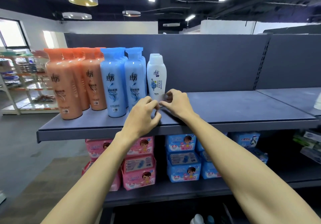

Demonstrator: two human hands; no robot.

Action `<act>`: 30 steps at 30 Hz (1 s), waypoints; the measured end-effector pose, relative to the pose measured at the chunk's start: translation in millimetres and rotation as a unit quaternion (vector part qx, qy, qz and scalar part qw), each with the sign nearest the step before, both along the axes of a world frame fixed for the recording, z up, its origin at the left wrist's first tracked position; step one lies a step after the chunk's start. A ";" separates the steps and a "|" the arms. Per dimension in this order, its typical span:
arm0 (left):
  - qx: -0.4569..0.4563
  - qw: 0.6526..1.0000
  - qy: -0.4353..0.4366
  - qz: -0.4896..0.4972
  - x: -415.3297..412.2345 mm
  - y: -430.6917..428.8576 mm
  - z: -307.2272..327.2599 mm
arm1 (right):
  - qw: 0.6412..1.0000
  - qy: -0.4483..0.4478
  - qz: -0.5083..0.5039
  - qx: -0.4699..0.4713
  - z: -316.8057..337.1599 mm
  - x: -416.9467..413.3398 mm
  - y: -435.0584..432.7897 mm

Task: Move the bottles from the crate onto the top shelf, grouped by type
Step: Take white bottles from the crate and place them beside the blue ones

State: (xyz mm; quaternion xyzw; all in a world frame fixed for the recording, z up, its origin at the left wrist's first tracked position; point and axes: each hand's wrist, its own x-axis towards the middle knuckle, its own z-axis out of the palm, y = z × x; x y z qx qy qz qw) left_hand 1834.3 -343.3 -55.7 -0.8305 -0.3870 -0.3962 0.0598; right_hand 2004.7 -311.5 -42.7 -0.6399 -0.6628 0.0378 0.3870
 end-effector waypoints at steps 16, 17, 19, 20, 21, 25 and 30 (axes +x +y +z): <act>0.026 0.994 0.047 -0.091 54.9 -62.1 -40.4 | 0.997 -0.054 -0.006 0.047 -16.6 62.9 -142.3; 0.019 0.994 0.045 -0.101 60.0 -66.2 -48.7 | 0.997 -0.061 0.002 0.045 -24.8 67.9 -152.5; 0.001 0.992 0.049 -0.115 71.1 -73.3 -67.3 | 0.997 -0.070 0.016 0.033 -45.1 77.6 -170.0; -0.015 0.991 0.053 -0.120 76.9 -76.7 -77.6 | 0.997 -0.073 0.018 0.020 -57.4 82.5 -176.6; -0.032 0.990 0.056 -0.125 82.6 -80.0 -88.6 | 0.997 -0.075 0.016 0.003 -70.8 87.6 -181.6; -0.114 0.980 0.079 -0.140 104.4 -96.7 -143.1 | 0.993 -0.080 -0.012 -0.086 -135.1 110.0 -197.3; -0.212 0.956 0.150 -0.135 117.5 -121.0 -224.8 | 0.974 -0.045 -0.034 -0.221 -218.1 129.0 -216.4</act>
